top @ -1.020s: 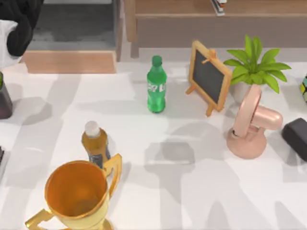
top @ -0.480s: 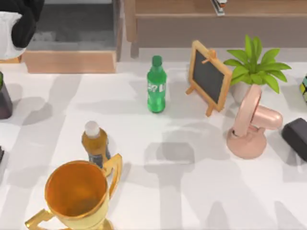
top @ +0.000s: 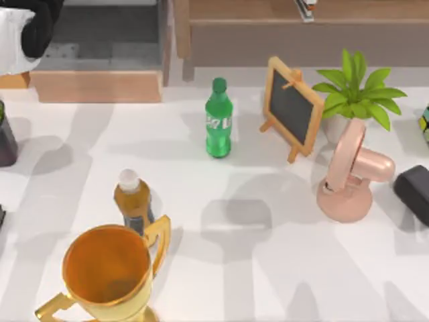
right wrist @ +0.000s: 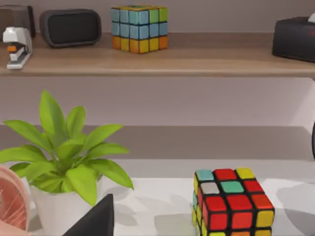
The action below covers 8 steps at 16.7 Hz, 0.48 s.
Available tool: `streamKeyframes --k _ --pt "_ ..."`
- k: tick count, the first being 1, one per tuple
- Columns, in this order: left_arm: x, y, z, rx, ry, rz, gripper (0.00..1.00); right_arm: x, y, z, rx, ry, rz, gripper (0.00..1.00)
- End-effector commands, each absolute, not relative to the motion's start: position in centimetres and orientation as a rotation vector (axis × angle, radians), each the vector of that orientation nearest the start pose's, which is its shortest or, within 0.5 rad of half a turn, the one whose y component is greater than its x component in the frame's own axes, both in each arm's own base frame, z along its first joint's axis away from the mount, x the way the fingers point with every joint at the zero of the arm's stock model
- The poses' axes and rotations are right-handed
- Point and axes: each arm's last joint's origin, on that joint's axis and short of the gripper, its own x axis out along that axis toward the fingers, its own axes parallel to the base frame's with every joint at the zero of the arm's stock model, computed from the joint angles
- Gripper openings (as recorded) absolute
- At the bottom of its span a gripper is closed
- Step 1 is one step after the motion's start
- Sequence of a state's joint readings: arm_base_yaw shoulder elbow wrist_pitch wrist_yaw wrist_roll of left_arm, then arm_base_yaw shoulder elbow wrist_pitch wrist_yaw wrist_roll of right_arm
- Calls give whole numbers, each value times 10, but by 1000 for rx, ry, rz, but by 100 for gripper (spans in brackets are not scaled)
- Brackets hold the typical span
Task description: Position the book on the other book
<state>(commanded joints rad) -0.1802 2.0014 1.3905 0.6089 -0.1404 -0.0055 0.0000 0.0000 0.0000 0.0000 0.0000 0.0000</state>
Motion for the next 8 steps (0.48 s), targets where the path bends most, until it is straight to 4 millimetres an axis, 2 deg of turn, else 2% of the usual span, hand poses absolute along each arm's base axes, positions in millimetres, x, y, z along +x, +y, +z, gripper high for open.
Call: streamKeyframes --k 8 --pt "464 -75 248 -19 4 -17 32 106 -1 160 0 0 0 100"
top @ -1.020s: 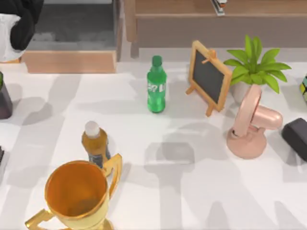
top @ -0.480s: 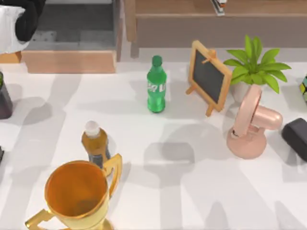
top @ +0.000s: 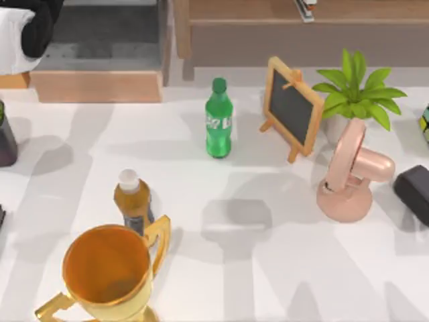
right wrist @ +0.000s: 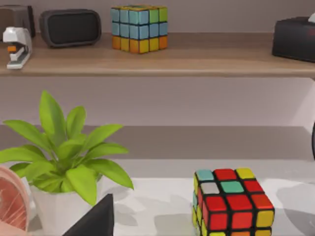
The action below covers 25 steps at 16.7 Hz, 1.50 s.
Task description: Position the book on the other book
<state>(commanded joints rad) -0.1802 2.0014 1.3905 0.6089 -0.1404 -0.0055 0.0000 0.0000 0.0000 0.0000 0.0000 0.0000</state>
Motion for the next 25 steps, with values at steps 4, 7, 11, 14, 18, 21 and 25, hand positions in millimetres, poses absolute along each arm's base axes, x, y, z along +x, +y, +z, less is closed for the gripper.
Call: streamKeyframes --k 4,7,11,14,18,21,25 --pt "464 -75 248 -19 4 -17 2 106 -1 160 0 0 0 100" --pt "464 -75 248 -19 4 -17 0 106 -1 160 0 0 0 100" --pt "464 -75 248 -19 4 -17 0 106 -1 160 0 0 0 100" --pt "462 -75 249 -18 3 -19 0 106 -1 160 0 0 0 100" --pt "454 -75 258 -18 3 -19 0 106 -1 160 0 0 0 100" --pt "453 -75 258 -18 3 -19 0 106 -1 160 0 0 0 100" --pt "449 -71 265 10 -10 -37 0 106 -1 160 0 0 0 100"
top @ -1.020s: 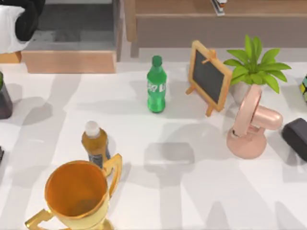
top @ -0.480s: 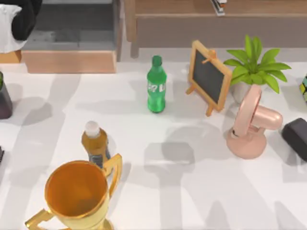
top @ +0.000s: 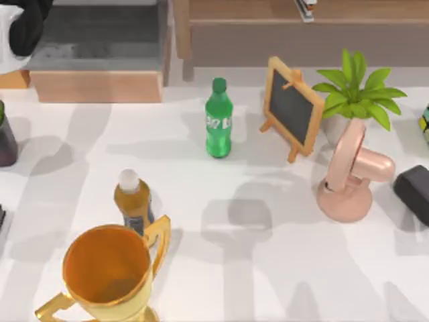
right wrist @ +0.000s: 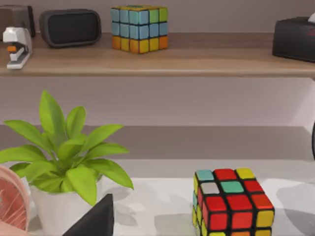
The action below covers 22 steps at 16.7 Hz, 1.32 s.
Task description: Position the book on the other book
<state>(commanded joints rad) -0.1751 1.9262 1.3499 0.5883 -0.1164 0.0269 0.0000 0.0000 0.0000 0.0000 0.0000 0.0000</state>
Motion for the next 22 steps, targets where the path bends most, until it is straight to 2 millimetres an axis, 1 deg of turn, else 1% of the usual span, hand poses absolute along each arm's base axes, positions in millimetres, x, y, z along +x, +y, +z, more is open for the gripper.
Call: streamKeyframes --k 3,5,7,9,11,12,14,17,19,22 --pt "427 -52 288 129 -53 -99 0 106 -1 160 0 0 0 100" --pt "404 -32 303 263 -89 -144 0 106 -1 160 0 0 0 100" --pt "376 -9 315 441 -126 -179 0 106 -1 160 0 0 0 100" --pt "346 18 320 650 -151 -200 0 106 -1 160 0 0 0 100" --pt "314 46 315 876 -149 -201 0 106 -1 160 0 0 0 100" --pt "299 60 308 989 -133 -198 0 106 -1 160 0 0 0 100" --pt "268 88 288 1201 -75 -197 0 106 -1 160 0 0 0 100" --pt "221 118 245 1449 48 -234 0 106 -1 160 0 0 0 100" --pt "192 129 213 1551 131 -283 0 106 -1 160 0 0 0 100" --pt "153 135 167 1603 245 -359 0 106 -1 160 0 0 0 100"
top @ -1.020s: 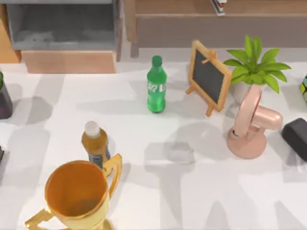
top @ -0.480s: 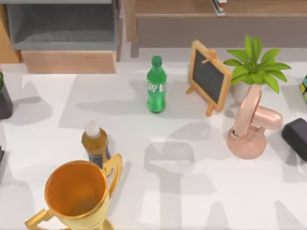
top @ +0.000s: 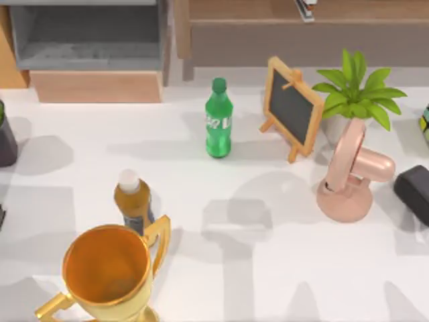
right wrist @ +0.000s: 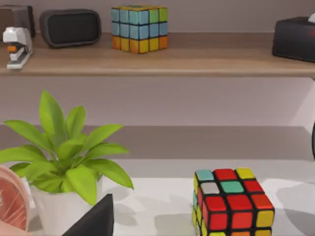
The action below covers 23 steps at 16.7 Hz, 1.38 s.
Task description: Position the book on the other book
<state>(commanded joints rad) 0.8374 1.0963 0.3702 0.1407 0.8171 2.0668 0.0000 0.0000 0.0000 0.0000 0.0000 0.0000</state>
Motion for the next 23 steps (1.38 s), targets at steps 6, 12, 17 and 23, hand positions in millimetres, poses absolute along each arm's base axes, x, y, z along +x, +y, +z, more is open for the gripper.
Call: streamKeyframes --k 6,12,17,23 --pt "110 130 117 1538 382 -439 0 106 -1 160 0 0 0 100" --pt "111 130 118 1544 379 -438 0 106 -1 160 0 0 0 100" --pt "115 129 115 1538 382 -439 0 106 -1 160 0 0 0 100" --pt "115 129 115 1538 382 -439 23 106 -1 160 0 0 0 100"
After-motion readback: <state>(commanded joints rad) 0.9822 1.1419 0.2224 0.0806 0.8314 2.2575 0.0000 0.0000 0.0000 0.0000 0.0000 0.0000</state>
